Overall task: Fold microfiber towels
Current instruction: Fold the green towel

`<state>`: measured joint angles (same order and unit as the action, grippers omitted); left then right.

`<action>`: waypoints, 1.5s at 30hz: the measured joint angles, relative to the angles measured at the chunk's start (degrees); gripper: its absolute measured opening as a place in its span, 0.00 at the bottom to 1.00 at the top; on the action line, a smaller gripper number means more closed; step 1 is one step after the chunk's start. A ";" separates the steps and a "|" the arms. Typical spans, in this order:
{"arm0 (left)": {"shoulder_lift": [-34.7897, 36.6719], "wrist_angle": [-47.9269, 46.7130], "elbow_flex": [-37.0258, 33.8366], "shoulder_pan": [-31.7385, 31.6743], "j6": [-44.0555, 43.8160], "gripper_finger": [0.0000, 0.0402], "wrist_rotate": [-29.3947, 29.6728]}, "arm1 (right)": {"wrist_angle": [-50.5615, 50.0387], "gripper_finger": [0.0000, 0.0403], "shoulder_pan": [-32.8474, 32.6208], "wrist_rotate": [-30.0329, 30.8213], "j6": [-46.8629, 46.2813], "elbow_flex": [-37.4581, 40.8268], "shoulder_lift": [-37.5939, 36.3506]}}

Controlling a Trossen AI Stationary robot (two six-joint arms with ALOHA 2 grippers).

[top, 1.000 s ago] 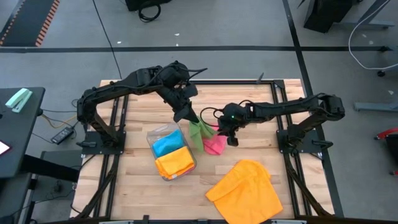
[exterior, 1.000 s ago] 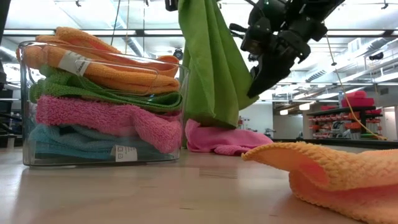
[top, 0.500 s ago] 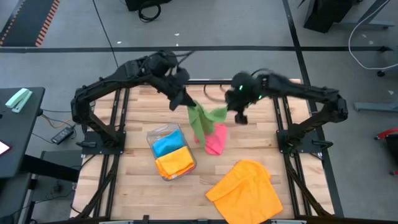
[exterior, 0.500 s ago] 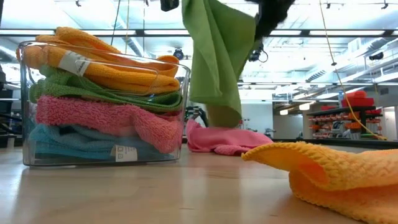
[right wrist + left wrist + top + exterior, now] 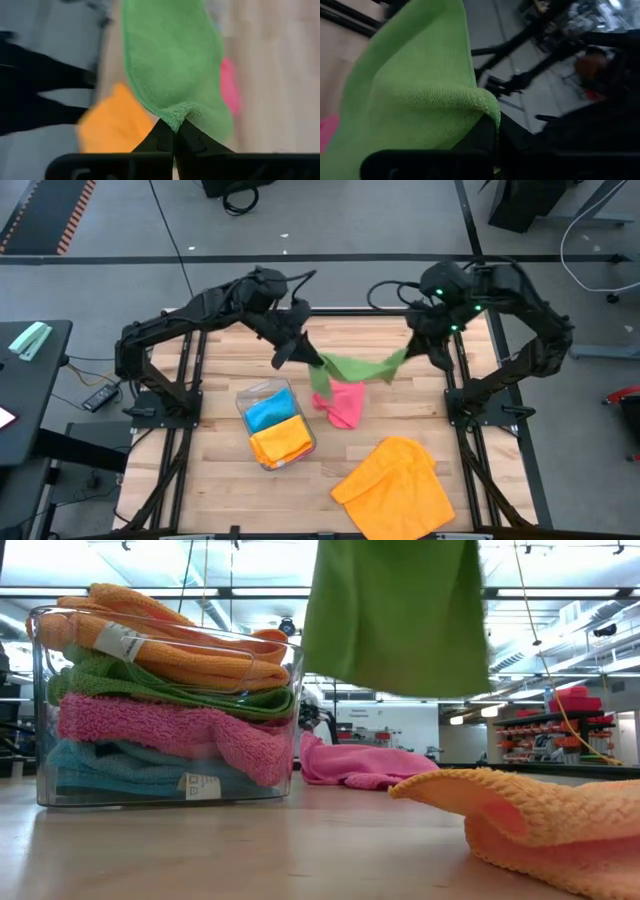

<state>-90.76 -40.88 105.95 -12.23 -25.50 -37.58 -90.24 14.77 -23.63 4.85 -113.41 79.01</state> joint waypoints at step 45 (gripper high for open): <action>-31.96 58.79 -0.42 -1.39 -17.38 0.04 24.96 | 3.02 0.01 22.71 41.75 9.98 7.41 -0.18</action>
<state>-122.72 17.91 105.54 -13.62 -42.87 -12.62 -87.22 37.48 18.12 14.83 -106.00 78.83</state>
